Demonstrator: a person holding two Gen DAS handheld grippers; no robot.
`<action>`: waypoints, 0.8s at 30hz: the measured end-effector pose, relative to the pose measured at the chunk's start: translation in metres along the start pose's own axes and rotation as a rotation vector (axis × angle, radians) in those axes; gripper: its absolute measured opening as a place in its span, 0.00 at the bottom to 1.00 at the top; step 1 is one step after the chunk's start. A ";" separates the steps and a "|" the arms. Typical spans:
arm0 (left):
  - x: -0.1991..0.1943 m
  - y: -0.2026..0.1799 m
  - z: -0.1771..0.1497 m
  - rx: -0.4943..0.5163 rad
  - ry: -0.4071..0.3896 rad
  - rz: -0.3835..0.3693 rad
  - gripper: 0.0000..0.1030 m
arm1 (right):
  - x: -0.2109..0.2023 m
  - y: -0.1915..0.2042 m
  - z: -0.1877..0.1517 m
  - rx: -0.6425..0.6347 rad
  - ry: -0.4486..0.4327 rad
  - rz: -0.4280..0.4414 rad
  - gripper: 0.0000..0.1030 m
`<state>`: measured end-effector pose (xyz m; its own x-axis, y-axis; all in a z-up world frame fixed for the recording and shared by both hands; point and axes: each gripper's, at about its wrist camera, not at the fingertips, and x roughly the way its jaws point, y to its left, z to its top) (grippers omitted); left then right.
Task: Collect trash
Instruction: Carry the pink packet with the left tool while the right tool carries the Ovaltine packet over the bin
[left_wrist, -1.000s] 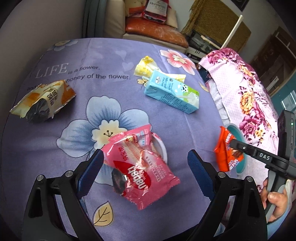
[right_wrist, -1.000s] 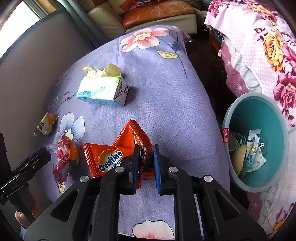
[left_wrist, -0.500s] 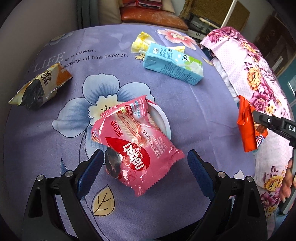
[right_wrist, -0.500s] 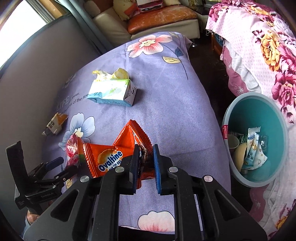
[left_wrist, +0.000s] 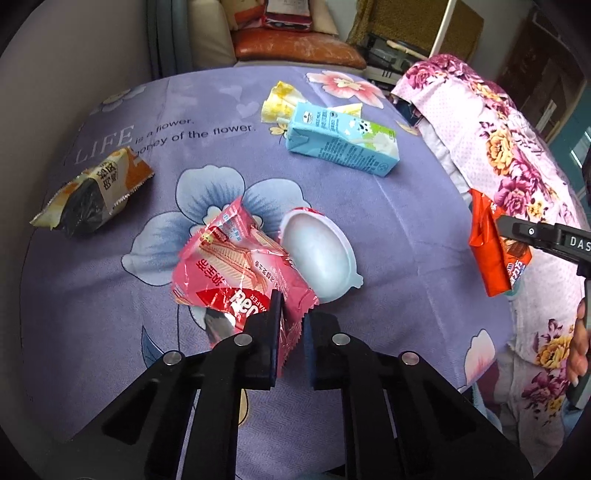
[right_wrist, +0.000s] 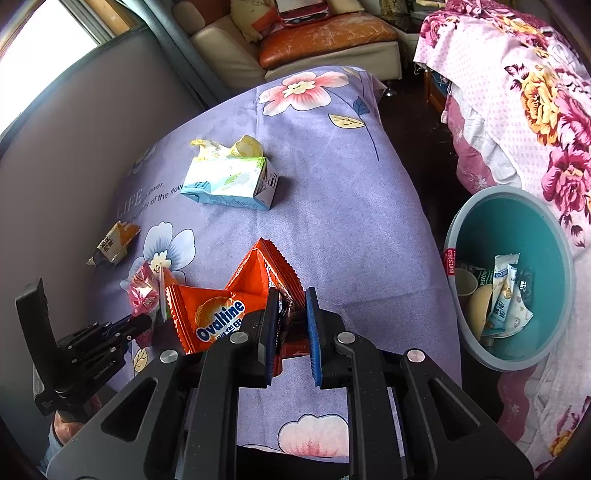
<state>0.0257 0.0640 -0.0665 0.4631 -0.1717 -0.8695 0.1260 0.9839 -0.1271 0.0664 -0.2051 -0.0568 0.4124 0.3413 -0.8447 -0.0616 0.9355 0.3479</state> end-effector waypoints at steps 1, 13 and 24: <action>-0.005 0.001 0.002 -0.005 -0.013 0.000 0.09 | -0.001 0.000 0.000 -0.002 -0.003 -0.001 0.13; -0.051 -0.014 0.031 -0.020 -0.109 -0.109 0.09 | -0.017 -0.005 0.005 -0.008 -0.049 -0.005 0.13; -0.027 -0.115 0.056 0.176 -0.078 -0.212 0.09 | -0.056 -0.054 0.008 0.060 -0.137 -0.060 0.14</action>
<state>0.0475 -0.0477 -0.0017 0.4755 -0.3830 -0.7919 0.3745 0.9027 -0.2118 0.0544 -0.2758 -0.0253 0.5338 0.2659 -0.8027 0.0192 0.9452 0.3259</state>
